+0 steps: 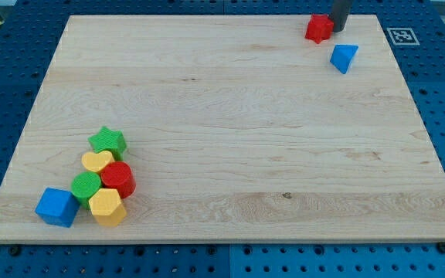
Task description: Push the red star to the top center of the board
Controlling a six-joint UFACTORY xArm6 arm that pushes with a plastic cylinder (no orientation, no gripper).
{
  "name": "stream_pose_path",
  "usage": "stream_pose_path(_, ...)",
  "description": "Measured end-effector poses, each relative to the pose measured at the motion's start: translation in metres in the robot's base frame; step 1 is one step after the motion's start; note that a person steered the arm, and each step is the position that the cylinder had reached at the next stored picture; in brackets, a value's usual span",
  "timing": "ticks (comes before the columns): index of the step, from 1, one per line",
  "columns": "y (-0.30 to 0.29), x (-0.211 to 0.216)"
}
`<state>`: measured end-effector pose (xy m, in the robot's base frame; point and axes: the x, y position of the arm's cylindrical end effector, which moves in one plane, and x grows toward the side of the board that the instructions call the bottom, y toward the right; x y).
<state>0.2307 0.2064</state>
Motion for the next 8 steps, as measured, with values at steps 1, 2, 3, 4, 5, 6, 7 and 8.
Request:
stream_pose_path(1, 0.000, 0.007)
stream_pose_path(2, -0.002, 0.015)
stream_pose_path(3, -0.022, 0.015)
stream_pose_path(4, -0.055, 0.015)
stream_pose_path(5, -0.076, 0.015)
stream_pose_path(6, -0.100, 0.015)
stream_pose_path(7, -0.133, 0.015)
stream_pose_path(8, -0.137, 0.016)
